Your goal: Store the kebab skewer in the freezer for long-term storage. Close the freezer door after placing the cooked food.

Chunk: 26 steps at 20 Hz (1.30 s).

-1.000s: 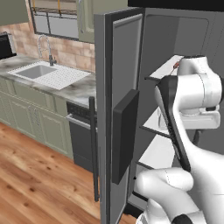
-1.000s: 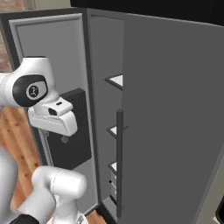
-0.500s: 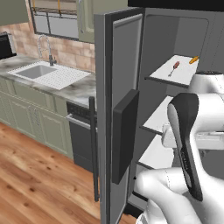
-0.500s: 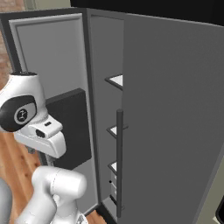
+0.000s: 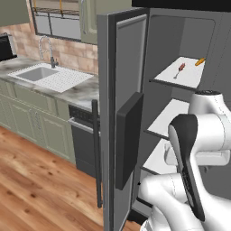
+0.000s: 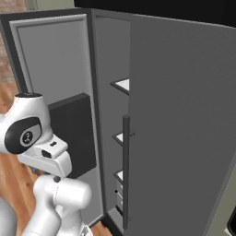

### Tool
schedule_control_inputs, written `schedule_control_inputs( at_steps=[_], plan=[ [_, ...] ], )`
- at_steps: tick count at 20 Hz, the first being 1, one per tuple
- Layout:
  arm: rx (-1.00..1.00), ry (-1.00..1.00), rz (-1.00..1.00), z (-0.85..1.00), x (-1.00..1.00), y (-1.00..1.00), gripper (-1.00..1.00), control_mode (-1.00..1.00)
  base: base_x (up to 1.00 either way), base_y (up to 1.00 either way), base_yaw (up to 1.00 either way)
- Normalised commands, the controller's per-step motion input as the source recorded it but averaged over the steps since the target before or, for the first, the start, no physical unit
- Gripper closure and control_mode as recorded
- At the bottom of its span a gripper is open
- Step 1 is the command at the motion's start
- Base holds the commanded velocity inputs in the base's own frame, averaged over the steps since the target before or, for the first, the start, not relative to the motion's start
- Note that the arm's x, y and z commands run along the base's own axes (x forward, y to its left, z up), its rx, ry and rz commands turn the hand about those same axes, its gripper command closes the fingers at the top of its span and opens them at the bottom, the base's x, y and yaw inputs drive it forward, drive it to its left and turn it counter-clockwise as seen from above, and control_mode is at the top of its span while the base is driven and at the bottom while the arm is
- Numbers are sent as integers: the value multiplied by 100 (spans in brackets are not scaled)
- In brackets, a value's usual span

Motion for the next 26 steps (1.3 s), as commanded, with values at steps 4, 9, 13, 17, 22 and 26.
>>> schedule_control_inputs(
  at_steps=[4, 9, 13, 17, 22, 26],
  plan=[
    [0, 5, 0, -5, 0, 0, -100, -100, 0, 0, 0],
    [0, 0, 0, 0, 0, 0, -100, -100, 0, 0, 0],
    [0, 0, 0, 0, 0, 0, -100, -100, 0, 0, 0],
    [0, 0, 0, 0, -9, 0, -100, 100, -23, 0, -2],
    [0, 0, 0, 0, 0, 0, -100, 100, -59, 1, -21],
    [0, 0, 0, 0, 0, 0, -100, 100, -58, 19, -36]
  ],
)
